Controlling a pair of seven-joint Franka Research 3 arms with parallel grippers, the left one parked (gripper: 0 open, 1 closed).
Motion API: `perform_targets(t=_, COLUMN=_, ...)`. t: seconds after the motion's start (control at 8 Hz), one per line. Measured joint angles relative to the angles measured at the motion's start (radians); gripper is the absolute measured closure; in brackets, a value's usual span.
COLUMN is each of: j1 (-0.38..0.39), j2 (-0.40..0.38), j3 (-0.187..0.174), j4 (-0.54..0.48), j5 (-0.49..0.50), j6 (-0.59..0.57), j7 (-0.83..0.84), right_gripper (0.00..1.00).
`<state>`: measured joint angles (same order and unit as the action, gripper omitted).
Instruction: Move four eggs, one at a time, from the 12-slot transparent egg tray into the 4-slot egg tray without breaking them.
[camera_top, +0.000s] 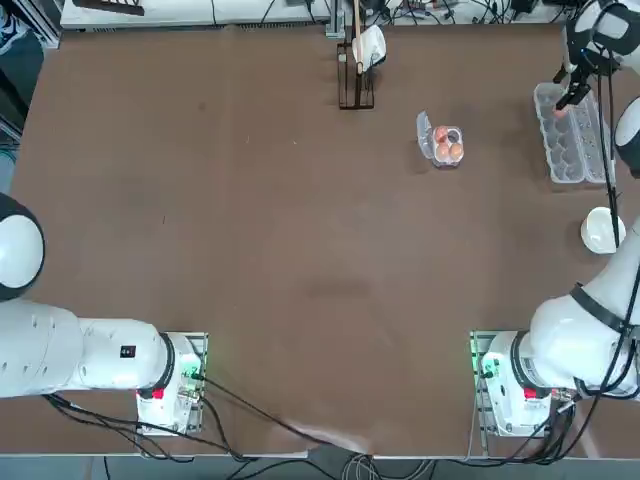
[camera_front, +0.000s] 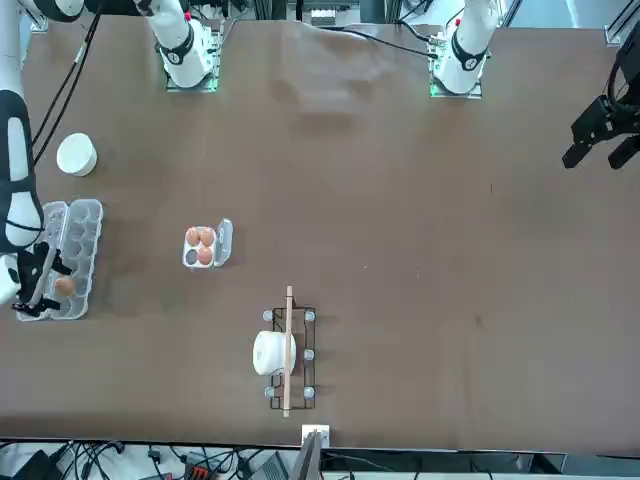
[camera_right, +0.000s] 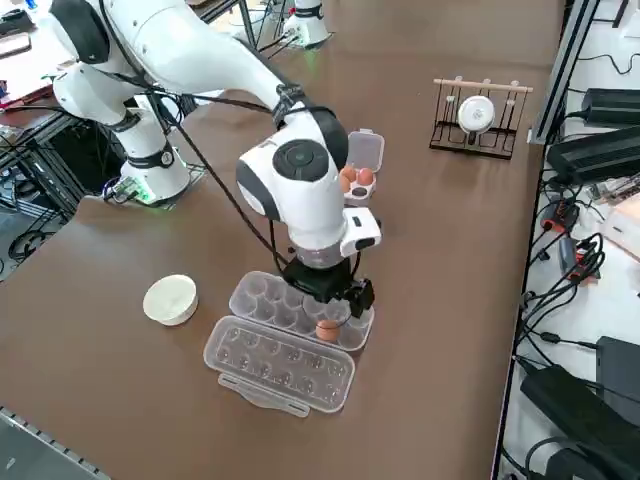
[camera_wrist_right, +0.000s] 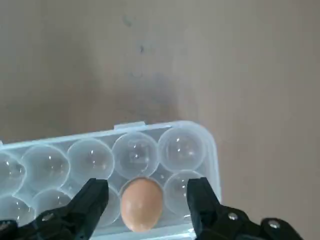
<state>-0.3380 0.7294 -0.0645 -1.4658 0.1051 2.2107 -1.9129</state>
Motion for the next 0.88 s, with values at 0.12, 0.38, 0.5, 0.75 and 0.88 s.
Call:
perform_targets(t=0.12, j1=-0.011, j2=0.008, j3=0.0, j4=0.001, j5=0.0, j6=0.0, j7=-0.023, right_gripper=0.04)
perform_targets(t=0.38, j1=-0.029, j2=0.02, j3=0.0, j4=0.002, j5=0.0, j6=-0.003, j7=-0.061, right_gripper=0.04)
perform_targets(t=0.5, j1=-0.032, j2=0.025, j3=0.0, j4=0.002, j5=0.0, j6=-0.004, j7=-0.068, right_gripper=0.04)
perform_targets(t=0.75, j1=-0.033, j2=0.038, j3=0.002, j4=0.006, j5=0.0, j6=-0.004, j7=-0.075, right_gripper=0.06)
perform_targets(t=0.88, j1=-0.033, j2=0.043, j3=0.003, j4=0.011, j5=0.0, j6=-0.004, j7=-0.077, right_gripper=0.07)
